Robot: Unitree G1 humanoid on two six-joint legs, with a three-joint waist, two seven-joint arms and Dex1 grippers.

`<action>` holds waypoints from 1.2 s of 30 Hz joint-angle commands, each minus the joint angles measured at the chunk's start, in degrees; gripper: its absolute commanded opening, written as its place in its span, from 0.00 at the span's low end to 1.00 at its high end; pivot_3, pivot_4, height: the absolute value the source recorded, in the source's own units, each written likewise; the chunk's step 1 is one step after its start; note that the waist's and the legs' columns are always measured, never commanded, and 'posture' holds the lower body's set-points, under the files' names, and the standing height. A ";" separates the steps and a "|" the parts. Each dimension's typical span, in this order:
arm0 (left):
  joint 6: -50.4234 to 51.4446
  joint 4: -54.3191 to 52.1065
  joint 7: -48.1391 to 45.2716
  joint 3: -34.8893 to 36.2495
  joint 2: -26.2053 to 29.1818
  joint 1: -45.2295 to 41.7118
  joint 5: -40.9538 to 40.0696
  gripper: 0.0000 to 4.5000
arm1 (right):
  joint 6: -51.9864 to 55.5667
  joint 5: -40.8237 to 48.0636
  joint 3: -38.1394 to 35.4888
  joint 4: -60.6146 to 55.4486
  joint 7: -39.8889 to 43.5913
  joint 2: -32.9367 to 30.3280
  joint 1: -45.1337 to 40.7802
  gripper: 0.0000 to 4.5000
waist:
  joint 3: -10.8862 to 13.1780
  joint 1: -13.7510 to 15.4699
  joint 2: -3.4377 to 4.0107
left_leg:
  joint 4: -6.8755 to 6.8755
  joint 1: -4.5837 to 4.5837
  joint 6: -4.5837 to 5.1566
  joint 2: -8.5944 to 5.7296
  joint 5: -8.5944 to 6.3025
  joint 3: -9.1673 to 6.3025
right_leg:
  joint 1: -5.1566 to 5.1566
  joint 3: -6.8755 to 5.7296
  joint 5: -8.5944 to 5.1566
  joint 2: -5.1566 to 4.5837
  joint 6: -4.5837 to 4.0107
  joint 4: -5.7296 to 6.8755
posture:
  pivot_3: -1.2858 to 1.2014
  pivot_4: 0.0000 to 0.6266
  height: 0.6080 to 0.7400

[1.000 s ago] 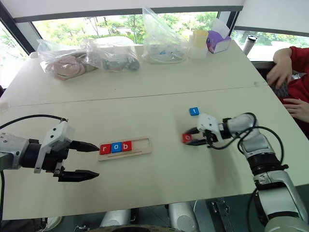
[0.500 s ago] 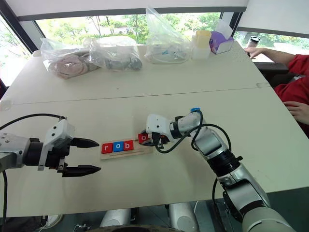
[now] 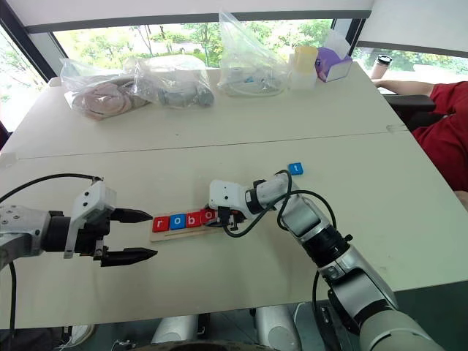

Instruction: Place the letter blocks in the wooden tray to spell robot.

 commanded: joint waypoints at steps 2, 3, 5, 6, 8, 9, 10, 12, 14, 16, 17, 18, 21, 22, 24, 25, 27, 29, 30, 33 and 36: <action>-0.16 -0.94 0.60 0.43 -0.24 -0.66 0.01 1.00 | -1.46 -0.42 -0.12 0.20 -0.47 0.78 -1.21 0.26 | 0.00 0.01 0.00 | 0.01 0.00 0.00 0.00 0.00 0.00 | 0.00 0.00 0.00 0.00 0.00 0.03 | 0.52 0.24 1.00; -0.15 -0.92 0.71 0.37 -0.28 -0.73 0.01 1.00 | -1.73 -0.52 -0.10 0.35 -0.41 0.82 -1.21 0.26 | 0.00 0.01 0.00 | 0.02 0.00 0.00 0.00 0.00 0.00 | 0.00 0.00 0.00 0.00 0.00 0.03 | 0.52 0.24 1.00; -0.19 -0.90 0.85 0.32 -0.31 -0.79 0.00 1.00 | -2.06 -0.63 -0.09 0.52 -0.32 0.90 -1.18 0.37 | 0.00 0.00 0.00 | 0.02 0.00 0.00 0.00 0.00 0.00 | 0.00 0.00 0.00 0.00 0.00 0.04 | 0.52 0.24 1.00; -0.15 -0.82 0.97 0.25 -0.37 -0.99 -0.06 1.00 | -2.42 -0.83 -0.09 0.74 -0.49 1.02 -1.16 0.49 | 0.00 0.00 0.00 | 0.02 0.00 0.00 0.00 0.00 0.00 | 0.00 0.00 0.00 0.00 0.00 0.05 | 0.52 0.24 1.00; -0.15 -0.57 1.14 0.06 -0.49 -1.47 -0.06 1.00 | -3.07 -1.17 -0.19 1.08 -1.09 1.39 -1.25 0.68 | 0.00 0.00 0.00 | 0.03 0.00 0.00 0.00 0.00 0.00 | 0.00 0.00 0.00 0.00 0.00 0.06 | 0.52 0.24 1.00; -0.12 -0.48 1.19 -0.02 -0.54 -1.66 -0.07 1.00 | -3.40 -1.27 -0.27 1.22 -1.40 1.54 -1.32 0.80 | 0.00 -0.01 0.00 | 0.04 0.01 0.00 0.00 0.00 -0.01 | 0.00 0.00 0.00 0.00 0.00 0.07 | 0.52 0.24 1.00; -0.11 -0.36 1.20 -0.15 -0.57 -1.86 -0.03 1.00 | -3.68 -1.30 -0.28 1.28 -1.39 1.51 -1.42 0.91 | 0.00 -0.01 0.00 | 0.05 0.01 0.00 0.00 0.00 -0.01 | 0.00 0.00 0.00 0.00 0.00 0.08 | 0.52 0.24 1.00; -0.13 -0.18 1.17 -0.32 -0.61 -2.10 0.01 1.00 | -3.89 -0.94 -0.79 1.16 -1.39 1.50 -1.63 1.00 | 0.00 -0.01 0.00 | 0.08 0.01 0.00 0.00 0.00 0.00 | 0.00 0.00 -0.01 0.00 0.00 0.12 | 0.52 0.24 1.00; -0.26 0.09 1.13 -0.60 -0.68 -2.38 0.17 1.00 | -3.54 -0.61 -1.47 0.76 -1.54 1.35 -1.72 1.00 | 0.00 -0.01 0.00 | 0.10 0.01 0.00 0.00 0.00 0.00 | -0.01 0.00 -0.01 0.00 0.00 0.14 | 0.52 0.24 1.00; -0.39 0.06 1.13 -0.65 -0.73 -2.35 0.25 1.00 | -2.88 0.20 -2.70 -0.16 -1.78 1.09 -1.76 1.00 | 0.00 -0.01 0.00 | 0.12 0.01 0.00 0.00 0.00 -0.01 | -0.01 0.00 -0.01 0.00 -0.01 0.18 | 0.52 0.24 1.00; -0.42 -0.08 1.13 -0.57 -0.77 -2.24 0.24 1.00 | -1.76 1.04 -4.06 -0.75 -2.43 1.13 -1.97 1.00 | 0.00 -0.01 0.00 | 0.16 0.01 0.00 0.00 0.00 -0.01 | -0.01 0.00 -0.01 0.00 0.00 0.21 | 0.52 0.24 1.00; -0.53 -0.12 1.42 -0.52 -1.16 -2.75 0.08 1.00 | 1.00 2.62 -7.03 -1.69 -4.18 1.29 -2.51 1.00 | 0.01 -0.01 0.01 | 0.18 0.00 0.00 0.00 0.00 -0.01 | -0.01 0.00 -0.01 0.00 -0.01 0.23 | 0.52 0.24 1.00; 0.37 -0.45 3.04 0.78 -3.31 -4.76 -2.37 1.00 | 9.54 5.84 -14.38 -5.38 -10.10 1.60 -2.88 1.00 | 0.01 0.18 0.01 | 0.30 -0.04 0.00 -0.01 0.00 -0.04 | -0.01 0.00 -0.01 -0.01 -0.01 0.31 | 0.52 0.24 1.00; 1.08 -0.40 4.65 1.51 -4.85 -6.75 -4.14 1.00 | 13.84 6.00 -17.86 -7.25 -14.36 1.83 -2.60 1.00 | 0.00 0.22 0.00 | 0.32 -0.04 0.00 -0.01 0.00 -0.05 | 0.00 0.00 -0.01 -0.01 -0.01 0.31 | 0.52 0.24 1.00; 1.97 -0.34 7.47 2.06 -7.28 -10.47 -6.37 1.00 | 23.88 5.42 -24.44 -11.37 -23.31 3.06 -1.56 1.00 | -0.03 0.45 -0.05 | 0.34 -0.03 0.00 -0.02 0.00 -0.08 | 0.02 0.00 -0.01 -0.03 0.00 0.33 | 0.52 0.24 1.00; 2.29 -0.34 8.55 2.05 -8.12 -11.98 -6.95 1.00 | 28.93 5.07 -27.07 -13.43 -27.44 3.85 -0.99 1.00 | -0.05 0.46 -0.08 | 0.34 -0.05 0.00 -0.02 0.00 -0.10 | 0.03 -0.02 0.00 -0.02 0.00 0.33 | 0.52 0.24 1.00; 2.92 -0.33 10.50 0.54 -9.65 -15.61 -7.27 1.00 | 37.22 1.56 -31.70 -18.31 -37.09 5.80 1.63 1.00 | -0.05 0.57 -0.08 | 0.35 -0.05 -0.01 -0.04 0.00 -0.11 | 0.03 -0.02 0.01 -0.03 0.01 0.33 | 0.52 0.24 1.00; 2.83 -0.13 11.32 -1.50 -10.96 -18.61 -7.15 1.00 | 41.26 -1.00 -32.86 -23.04 -42.93 6.89 5.12 1.00 | -0.06 0.58 -0.07 | 0.34 -0.06 -0.01 -0.06 0.00 -0.13 | 0.02 -0.03 0.07 -0.03 0.12 0.33 | 0.52 0.24 1.00; 2.68 0.72 11.51 -2.79 -11.88 -20.39 -6.83 1.00 | 42.07 -1.95 -32.70 -23.89 -45.31 7.57 6.90 1.00 | -0.05 0.49 -0.07 | 0.32 -0.07 -0.01 -0.08 0.00 -0.13 | 0.02 -0.03 0.07 -0.04 0.14 0.32 | 0.52 0.24 1.00; 2.12 3.63 11.32 -5.40 -13.47 -23.70 -5.40 1.00 | 40.36 -3.86 -32.40 -21.36 -50.82 8.88 9.41 1.00 | -0.04 -0.19 -0.05 | 0.31 -0.05 -0.01 -0.08 0.00 -0.06 | 0.01 0.03 0.04 -0.03 0.09 0.32 | 0.52 0.24 1.00; 1.66 5.27 10.65 -6.65 -13.68 -24.86 -4.37 1.00 | 38.34 -3.48 -33.20 -17.07 -53.06 9.21 8.88 1.00 | -0.04 -1.03 -0.05 | 0.31 0.02 0.00 -0.06 0.00 0.03 | -0.01 0.13 -0.04 0.03 0.12 0.35 | 0.52 0.24 1.00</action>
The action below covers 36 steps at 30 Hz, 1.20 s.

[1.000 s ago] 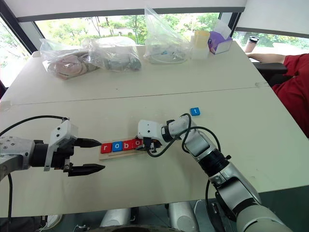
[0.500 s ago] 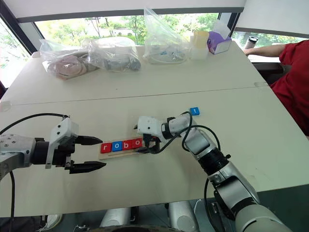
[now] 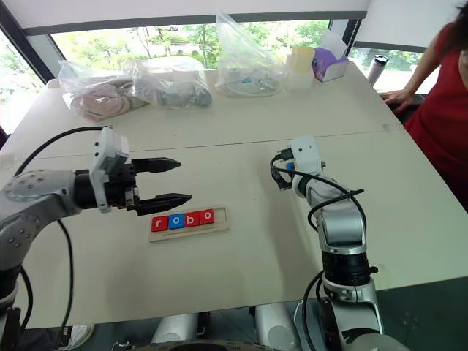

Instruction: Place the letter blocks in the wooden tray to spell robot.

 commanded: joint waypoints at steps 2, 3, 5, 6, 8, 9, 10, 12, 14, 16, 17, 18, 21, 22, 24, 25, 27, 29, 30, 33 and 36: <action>-1.25 1.17 -1.14 -0.76 0.28 -0.81 1.55 1.00 | -4.20 0.57 -1.85 5.43 -3.62 0.78 -2.66 1.00 | 0.00 -0.48 0.00 | 0.00 0.00 0.00 0.02 0.00 -0.04 | 0.00 0.00 -0.01 0.04 0.01 0.02 | 0.52 0.24 1.00; -1.45 1.37 -1.36 -1.02 0.30 -0.73 1.91 1.00 | -5.12 0.86 -1.99 7.34 -4.02 0.91 -3.20 1.00 | 0.00 -0.60 0.00 | 0.00 0.00 0.00 0.02 0.00 -0.05 | 0.00 0.00 -0.01 0.05 0.01 0.02 | 0.52 0.24 1.00; -1.67 1.60 -1.62 -1.22 0.31 -0.45 2.48 1.00 | -6.59 1.75 -2.40 10.80 -4.44 1.42 -4.28 1.00 | 0.00 -0.63 0.00 | 0.00 -0.01 0.00 0.02 0.00 -0.04 | 0.00 0.00 -0.01 0.05 0.02 0.01 | 0.52 0.24 1.00; -1.80 1.65 -1.69 -1.28 0.41 -0.11 2.88 1.00 | -7.22 2.34 -2.83 12.68 -4.71 1.87 -4.92 1.00 | 0.00 -0.70 0.00 | 0.00 -0.02 0.00 0.02 0.00 -0.04 | 0.00 0.00 -0.01 0.05 0.02 0.00 | 0.52 0.24 1.00; -2.02 1.67 -1.90 -1.20 0.59 0.63 3.64 1.00 | -8.31 2.88 -3.26 15.92 -5.45 2.41 -5.91 1.00 | -0.01 -0.73 -0.01 | 0.00 -0.02 0.01 0.02 0.00 -0.02 | 0.01 0.02 0.03 0.05 0.09 0.00 | 0.52 0.24 1.00; -2.11 1.65 -1.93 -1.11 0.64 0.98 3.98 1.00 | -9.17 2.83 -3.16 17.22 -5.76 2.37 -6.20 0.94 | -0.01 -0.69 -0.01 | 0.00 -0.02 0.01 0.02 0.00 -0.02 | 0.01 0.03 0.04 0.04 0.11 0.00 | 0.52 0.24 1.00; -2.21 1.62 -1.94 -0.98 0.67 1.35 4.25 1.00 | -9.93 2.84 -2.94 18.18 -5.88 2.32 -6.39 0.88 | -0.01 -0.66 -0.01 | 0.00 -0.01 0.01 0.02 0.00 -0.03 | 0.01 0.02 0.04 0.04 0.11 0.00 | 0.52 0.24 1.00; -2.46 1.47 -1.85 -0.63 0.69 2.39 4.74 1.00 | -11.50 2.64 -2.10 19.94 -5.81 2.04 -6.73 0.70 | -0.01 -0.63 -0.02 | 0.00 -0.01 0.01 0.02 0.00 -0.03 | 0.02 0.02 0.01 0.04 0.07 0.00 | 0.52 0.24 1.00; -2.58 1.01 -1.94 -0.37 0.82 3.30 4.79 1.00 | -11.95 2.45 -1.26 20.17 -5.73 1.75 -6.70 0.46 | -0.01 -0.63 -0.02 | 0.00 0.01 0.01 0.01 0.00 -0.03 | 0.04 0.03 -0.01 0.03 0.04 0.00 | 0.52 0.24 1.00; -2.42 0.55 -2.14 -0.16 0.98 3.79 4.58 1.00 | -11.61 2.36 -0.48 19.10 -5.60 1.47 -6.16 0.27 | -0.01 -0.54 -0.02 | 0.01 0.00 0.01 0.01 0.00 -0.04 | 0.04 0.03 -0.01 0.03 0.04 -0.01 | 0.52 0.24 1.00; -2.37 0.41 -2.27 -0.10 1.06 3.89 4.48 1.00 | -11.29 2.13 -0.15 18.53 -5.77 1.26 -5.90 0.27 | -0.02 -0.53 -0.02 | 0.01 0.00 0.01 0.01 0.00 -0.04 | 0.04 0.02 -0.02 0.02 0.04 -0.01 | 0.52 0.24 1.00; -2.28 0.26 -2.51 -0.03 1.21 3.94 4.27 1.00 | -10.98 2.06 -0.29 17.10 -6.18 1.18 -5.55 0.27 | -0.02 -0.53 -0.02 | 0.01 0.00 0.01 0.01 0.00 -0.04 | 0.05 0.03 -0.02 0.02 0.04 -0.02 | 0.52 0.24 1.00; -1.80 -0.24 -3.92 0.25 2.45 4.15 3.59 1.00 | -6.58 2.61 -1.33 9.03 -7.30 1.37 -4.51 0.27 | -0.01 -0.47 -0.01 | 0.01 -0.03 0.01 0.01 0.00 -0.07 | 0.02 0.02 -0.03 0.02 0.05 -0.01 | 0.52 0.24 1.00; -1.65 -0.50 -4.84 0.45 3.38 4.40 3.36 1.00 | -2.70 3.21 -1.65 3.69 -7.50 1.80 -3.69 0.27 | 0.00 -0.45 0.00 | 0.00 -0.05 0.01 0.01 0.00 -0.08 | 0.01 0.02 -0.04 0.02 0.07 -0.01 | 0.52 0.24 1.00; -1.36 -0.85 -6.90 0.97 5.42 5.13 2.74 1.00 | 8.07 5.14 -2.31 -9.02 -7.81 4.19 -1.12 0.27 | 0.01 -0.43 0.02 | -0.03 -0.12 0.01 0.01 -0.01 -0.09 | -0.08 0.01 -0.05 0.02 0.15 -0.01 | 0.52 0.24 1.00; -1.45 -0.84 -7.59 1.14 6.06 5.46 2.56 1.00 | 11.75 5.60 -2.42 -12.97 -8.07 5.13 -0.31 0.27 | 0.01 -0.51 0.02 | -0.07 -0.13 0.01 0.02 -0.01 -0.10 | -0.10 0.01 -0.03 0.01 0.25 -0.01 | 0.52 0.24 1.00; -1.74 -0.68 -8.55 1.18 6.90 5.92 2.61 1.00 | 17.71 6.10 -2.91 -18.29 -8.79 7.11 0.70 0.27 | 0.01 -0.61 0.03 | -0.09 -0.09 0.02 0.04 -0.02 -0.11 | -0.10 0.00 -0.05 0.04 0.25 -0.01 | 0.52 0.24 1.00; -2.26 -0.87 -10.68 0.60 8.58 6.78 3.33 1.00 | 26.58 5.70 -3.51 -26.59 -10.33 11.07 2.88 0.27 | 0.01 -0.54 0.02 | -0.09 -0.09 0.02 0.05 -0.01 -0.13 | -0.10 -0.02 -0.13 0.03 0.13 -0.01 | 0.52 0.24 1.00; -2.65 -0.93 -11.61 0.04 9.39 7.13 3.95 1.00 | 30.78 4.98 -3.53 -30.88 -11.55 13.44 4.57 0.27 | 0.01 -0.53 0.02 | -0.09 -0.08 0.02 0.05 -0.02 -0.18 | -0.09 -0.07 -0.15 0.03 0.11 -0.01 | 0.52 0.24 1.00; -3.49 -0.43 -13.35 -2.44 10.26 6.75 5.56 1.00 | 34.61 5.12 -2.27 -35.14 -12.70 17.11 8.85 0.27 | 0.02 -0.36 0.04 | -0.10 -0.11 0.01 0.06 -0.02 -0.21 | -0.09 -0.13 -0.18 -0.02 0.08 -0.08 | 0.52 0.24 1.00; -4.37 0.57 -14.17 -3.92 9.87 5.87 6.72 1.00 | 34.61 5.29 -1.40 -34.57 -12.90 17.54 11.42 0.27 | 0.03 -0.52 0.06 | -0.10 -0.13 0.00 0.05 -0.02 -0.13 | -0.02 -0.13 -0.17 -0.14 0.09 -0.37 | 0.52 0.24 1.00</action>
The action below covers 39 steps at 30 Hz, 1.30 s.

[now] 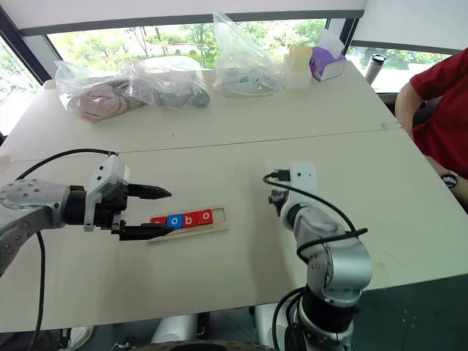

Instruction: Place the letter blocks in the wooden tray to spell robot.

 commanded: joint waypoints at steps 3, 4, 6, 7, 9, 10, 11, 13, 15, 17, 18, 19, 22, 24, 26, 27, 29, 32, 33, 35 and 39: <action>-2.02 1.33 -1.77 -1.54 -0.25 -2.46 1.88 1.00 | 0.42 0.38 0.31 -0.63 -0.70 0.57 2.14 0.27 | 0.00 -0.13 0.00 | 0.00 -0.03 0.00 0.02 0.00 0.04 | 0.06 0.00 0.01 0.00 0.01 -0.23 | 0.52 0.24 1.00; -2.12 1.64 -1.98 -1.74 -0.31 -2.80 2.06 1.00 | 0.42 0.36 0.22 -0.43 -0.82 0.80 2.29 0.38 | 0.00 -0.13 0.00 | 0.00 -0.06 0.00 0.02 0.00 0.03 | 0.06 0.00 0.01 0.01 0.02 -0.27 | 0.52 0.24 1.00; -2.40 2.05 -2.35 -1.95 -0.37 -3.03 2.44 1.00 | 0.42 0.49 0.34 -0.15 -0.96 1.33 2.34 0.57 | 0.00 -0.17 0.00 | -0.12 -0.07 0.00 0.01 0.00 0.04 | 0.05 0.00 0.02 0.01 0.02 -0.32 | 0.52 0.24 1.00; -2.54 2.16 -2.50 -1.94 -0.39 -2.96 2.63 1.00 | 0.42 0.53 0.34 -0.14 -1.02 1.34 2.22 0.70 | 0.00 -0.17 -0.01 | -0.23 -0.06 0.00 0.00 0.00 0.05 | 0.03 0.00 0.02 0.01 0.03 -0.35 | 0.52 0.24 1.00; -2.74 2.23 -2.74 -1.69 -0.34 -2.51 2.88 1.00 | 0.42 0.52 0.45 -0.41 -1.13 0.65 1.68 0.91 | -0.02 -0.13 -0.04 | -0.49 -0.03 0.00 -0.02 0.00 0.05 | -0.01 0.00 0.03 0.01 0.04 -0.39 | 0.52 0.24 1.00; -2.82 2.20 -2.85 -1.52 -0.27 -2.21 2.99 1.00 | 0.42 0.61 0.18 -0.66 -0.95 0.15 1.14 0.99 | -0.02 -0.12 -0.04 | -0.64 0.02 0.00 -0.03 0.00 0.02 | -0.01 0.00 0.03 0.03 0.04 -0.42 | 0.52 0.24 1.00; -2.87 2.11 -2.95 -1.34 -0.17 -1.92 3.03 1.00 | 0.42 0.55 -0.35 -1.18 -0.76 -0.74 0.16 0.99 | -0.02 -0.13 -0.04 | -0.71 0.02 0.00 -0.02 0.00 0.00 | -0.02 0.00 0.03 0.06 0.04 -0.43 | 0.52 0.24 1.00; -2.81 1.73 -3.28 -0.76 0.25 -1.28 2.81 1.00 | 0.42 1.64 -1.54 -2.88 2.00 -6.58 -2.79 0.99 | 0.00 -0.15 0.00 | -0.81 0.01 0.00 -0.01 0.00 -0.02 | -0.07 -0.01 0.02 0.08 0.06 -0.44 | 0.52 0.24 1.00; -2.73 1.36 -3.89 -0.35 0.77 -0.91 2.57 1.00 | -3.62 4.46 -3.65 -3.16 7.99 -14.88 -5.75 0.99 | 0.04 -0.14 0.07 | -0.79 -0.06 0.00 -0.03 0.00 0.05 | -0.12 0.01 0.02 0.02 0.06 -0.48 | 0.52 0.24 1.00; -2.46 1.04 -4.96 -0.21 1.20 -0.89 1.87 1.00 | -6.40 11.07 -7.90 -1.11 17.62 -20.23 -7.08 0.99 | 0.01 -0.08 0.02 | -0.76 -0.05 0.00 -0.07 0.00 0.08 | -0.08 0.02 0.01 -0.04 0.08 -0.53 | 0.52 0.24 1.00; -2.20 0.45 -5.95 -0.28 1.64 -0.90 1.22 1.00 | -12.69 15.35 -8.20 0.75 27.87 -27.38 -4.35 0.99 | 0.00 -0.04 0.00 | -0.76 -0.02 0.01 -0.07 0.00 0.06 | -0.01 0.00 0.00 -0.01 0.09 -0.60 | 0.52 0.24 1.00; -2.02 0.02 -6.67 -0.33 1.93 -0.90 0.80 1.00 | -17.56 18.38 -8.25 2.16 35.18 -32.75 -2.19 0.99 | 0.01 0.20 0.01 | -0.77 0.00 0.01 -0.07 0.00 0.04 | 0.01 0.00 -0.01 0.01 0.09 -0.60 | 0.52 0.24 1.00; -1.60 -2.50 -8.06 -0.54 3.15 -0.85 0.04 1.00 | -40.51 16.95 -5.40 13.11 51.35 -47.29 7.07 0.99 | 0.00 0.97 -0.03 | -0.82 0.00 0.17 -0.07 -0.10 0.00 | 0.10 -0.09 -0.14 0.02 0.25 -0.68 | 0.52 0.24 1.00; -1.17 -3.71 -8.26 -0.16 3.81 -0.70 -0.75 1.00 | -50.12 16.86 -4.34 19.19 56.28 -50.57 9.70 0.99 | 0.00 1.00 -0.03 | -0.74 0.04 0.41 -0.08 -0.23 0.12 | 0.12 -0.02 -0.16 0.04 0.28 -0.68 | 0.52 0.24 1.00; -0.51 -4.77 -7.95 0.44 4.21 -0.58 -1.55 1.00 | -58.22 16.27 -2.85 24.30 59.50 -51.58 11.05 0.99 | 0.01 0.80 -0.04 | -0.72 0.08 0.43 -0.07 -0.24 0.23 | 0.11 0.12 -0.14 0.08 0.29 -0.62 | 0.52 0.24 1.00; -0.13 -5.22 -7.71 0.91 4.41 -0.38 -1.96 1.00 | -62.49 15.58 -1.82 27.04 60.97 -51.81 11.55 0.99 | 0.01 0.80 -0.04 | -0.69 0.09 0.43 -0.06 -0.24 0.22 | 0.11 0.13 -0.14 0.10 0.28 -0.59 | 0.52 0.24 1.00; 0.41 -5.76 -7.12 1.63 4.73 0.16 -2.49 1.00 | -68.38 14.83 -0.46 31.24 62.21 -51.34 11.41 0.99 | 0.01 0.89 -0.04 | -0.63 0.12 0.43 -0.05 -0.24 0.21 | 0.11 0.13 -0.12 0.13 0.25 -0.52 | 0.52 0.24 1.00; 0.66 -6.10 -6.67 2.43 5.15 1.38 -2.73 1.00 | -73.95 13.59 1.58 36.02 62.66 -50.70 10.36 0.99 | 0.01 1.08 -0.04 | -0.54 0.11 0.43 -0.05 -0.24 0.21 | 0.12 0.13 -0.09 0.13 0.20 -0.50 | 0.52 0.24 1.00; 0.68 -6.18 -6.50 2.64 5.25 1.75 -2.70 1.00 | -75.28 13.16 2.25 37.34 62.75 -50.63 9.96 0.99 | 0.01 1.12 -0.03 | -0.51 0.12 0.43 -0.05 -0.24 0.21 | 0.13 0.13 -0.08 0.14 0.19 -0.50 | 0.52 0.24 1.00; 0.72 -6.28 -6.13 2.92 5.33 2.11 -2.71 1.00 | -77.03 12.81 3.03 39.19 62.72 -50.44 9.28 0.99 | 0.01 1.24 -0.03 | -0.44 0.11 0.43 -0.05 -0.24 0.22 | 0.14 0.15 -0.07 0.13 0.19 -0.49 | 0.52 0.24 1.00; 0.56 -6.14 -5.59 3.26 5.40 2.60 -2.70 1.00 | -78.55 12.07 4.23 40.50 61.41 -50.15 8.52 0.94 | 0.01 1.43 -0.03 | -0.41 0.08 0.43 -0.06 -0.24 0.21 | 0.16 0.16 -0.06 0.12 0.18 -0.49 | 0.52 0.24 1.00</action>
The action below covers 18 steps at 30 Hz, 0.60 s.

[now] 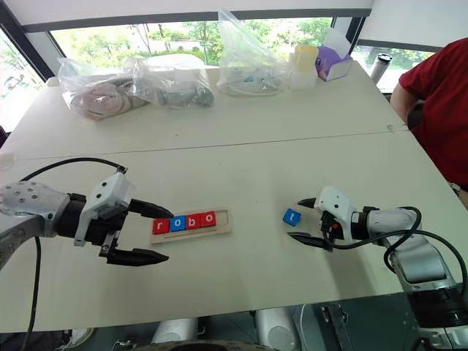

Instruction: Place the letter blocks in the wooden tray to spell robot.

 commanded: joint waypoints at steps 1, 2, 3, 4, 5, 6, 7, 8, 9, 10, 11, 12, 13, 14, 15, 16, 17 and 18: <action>-0.01 -1.04 0.56 2.24 0.60 0.14 -0.66 1.00 | -1.96 -0.67 0.25 0.11 -1.59 0.62 -0.99 0.88 | 0.00 0.02 0.00 | 0.00 0.00 0.00 0.00 0.00 -0.01 | 0.01 0.00 0.00 0.00 0.00 0.00 | 0.52 0.24 1.00; -0.20 -0.91 0.72 2.15 0.50 0.19 -0.41 1.00 | -1.99 -0.78 0.61 0.05 -2.06 0.82 -0.86 0.82 | 0.00 0.02 0.00 | 0.00 0.00 0.00 0.00 0.00 -0.01 | 0.01 0.00 0.01 0.00 0.00 0.00 | 0.52 0.24 1.00; -0.37 -0.72 0.85 2.04 0.40 0.18 -0.20 1.00 | -1.77 -0.76 0.93 -0.12 -2.45 1.03 -0.68 0.71 | 0.00 0.02 0.00 | 0.00 0.00 0.00 0.00 0.00 -0.01 | 0.00 0.00 0.01 0.00 0.00 0.00 | 0.52 0.24 1.00; -0.52 -0.53 0.89 1.93 0.37 0.15 -0.01 1.00 | -1.73 -0.82 1.20 -0.28 -2.68 1.18 -0.50 0.60 | 0.00 0.02 0.00 | 0.00 0.01 0.00 0.00 0.00 -0.01 | 0.00 0.00 0.02 0.00 -0.01 0.02 | 0.52 0.24 1.00; -0.70 -0.30 0.91 1.81 0.36 0.11 0.17 1.00 | -1.45 -0.65 1.38 -0.49 -2.82 1.35 -0.36 0.48 | 0.00 0.02 0.00 | 0.00 0.01 0.00 0.00 0.00 -0.02 | 0.00 0.00 0.02 0.00 -0.01 0.02 | 0.52 0.24 1.00; -0.81 -0.12 0.91 1.75 0.37 0.08 0.25 1.00 | -1.22 -0.52 1.52 -0.67 -2.78 1.35 -0.27 0.36 | 0.00 0.02 0.00 | 0.00 0.01 0.00 0.00 0.00 -0.02 | 0.01 0.00 0.02 0.00 -0.01 0.02 | 0.52 0.24 1.00; -0.95 0.05 0.83 1.71 0.44 0.11 0.35 1.00 | -1.29 -0.49 1.59 -0.83 -2.79 1.35 -0.21 0.26 | 0.00 0.01 0.00 | 0.00 0.02 0.00 0.00 0.00 -0.02 | 0.01 0.00 0.02 0.00 -0.01 0.03 | 0.52 0.24 1.00; -1.08 0.21 0.75 1.71 0.52 0.17 0.44 1.00 | -1.12 -0.29 1.58 -1.19 -2.82 1.36 -0.22 0.26 | 0.00 0.00 0.00 | 0.00 0.02 0.00 0.00 0.00 -0.02 | 0.01 0.00 0.02 0.00 -0.01 0.04 | 0.52 0.24 1.00; -1.23 0.38 0.62 1.74 0.61 0.26 0.55 1.00 | -0.85 -0.13 1.61 -1.59 -2.88 1.36 -0.36 0.26 | 0.00 0.00 0.00 | 0.01 0.02 0.00 0.00 0.00 -0.02 | 0.01 0.00 0.03 0.00 -0.02 0.04 | 0.52 0.24 1.00; -1.44 0.73 0.39 1.70 0.84 0.35 0.87 1.00 | -0.37 0.38 1.89 -2.56 -2.67 1.55 -1.31 0.26 | 0.00 -0.01 0.00 | 0.02 0.02 0.00 0.00 0.00 -0.02 | 0.02 0.00 0.03 0.00 -0.02 0.05 | 0.52 0.24 1.00; -1.88 1.12 0.04 1.52 1.24 0.56 1.54 1.00 | 0.74 1.07 2.43 -3.89 -2.56 1.99 -2.84 0.26 | 0.00 -0.07 0.00 | 0.02 0.03 0.00 0.00 0.00 -0.01 | 0.02 0.00 0.03 0.00 -0.02 0.05 | 0.52 0.24 1.00; -2.48 1.56 -0.35 1.20 1.67 0.75 2.41 1.00 | 2.06 1.75 3.26 -5.20 -2.47 2.63 -4.79 0.26 | 0.00 -0.24 0.00 | 0.02 0.03 0.00 0.00 0.00 -0.01 | 0.02 0.00 0.03 0.01 -0.03 0.06 | 0.52 0.24 1.00; -3.05 1.93 -0.72 0.88 2.05 0.99 3.24 1.00 | 3.37 2.24 4.46 -6.45 -2.31 3.44 -7.01 0.26 | 0.00 -0.41 0.01 | 0.03 0.05 0.00 0.02 0.00 0.01 | 0.01 0.00 0.05 0.02 -0.06 0.07 | 0.52 0.24 1.00; -3.58 2.24 -1.10 0.59 2.39 1.24 3.95 1.00 | 4.68 2.38 6.00 -7.35 -2.10 4.27 -9.28 0.26 | 0.01 -0.49 0.02 | 0.03 0.07 0.00 0.04 0.00 0.03 | 0.00 0.01 0.09 0.04 -0.10 0.07 | 0.52 0.24 1.00; -4.42 2.47 -1.60 0.25 2.97 1.81 5.07 1.00 | 5.44 1.88 8.55 -7.95 -1.36 5.36 -12.07 0.26 | 0.01 -0.51 0.02 | 0.03 0.10 0.00 0.05 0.00 0.02 | -0.01 0.01 0.10 0.06 -0.11 0.12 | 0.52 0.24 1.00; -5.30 2.62 -2.04 -0.06 3.54 2.47 6.15 1.00 | 5.96 1.13 11.04 -8.05 -0.67 6.37 -14.56 0.26 | 0.01 -0.61 0.02 | 0.05 0.13 0.00 0.05 0.00 0.02 | -0.01 0.01 0.09 0.07 -0.12 0.17 | 0.52 0.24 1.00; -6.07 2.75 -2.36 -0.30 3.91 3.00 7.04 1.00 | 6.01 0.17 13.23 -7.39 -0.27 7.45 -16.81 0.26 | 0.01 -0.56 0.03 | 0.05 0.15 0.00 0.06 0.00 0.01 | -0.01 0.01 0.09 0.08 -0.13 0.19 | 0.52 0.24 1.00; -6.44 2.83 -2.48 -0.30 3.98 3.36 7.43 1.00 | 5.88 -0.41 15.04 -6.49 0.24 8.48 -18.68 0.26 | 0.01 -0.34 0.02 | 0.04 0.16 0.00 0.06 0.00 -0.02 | -0.01 0.00 0.09 0.10 -0.14 0.20 | 0.52 0.24 1.00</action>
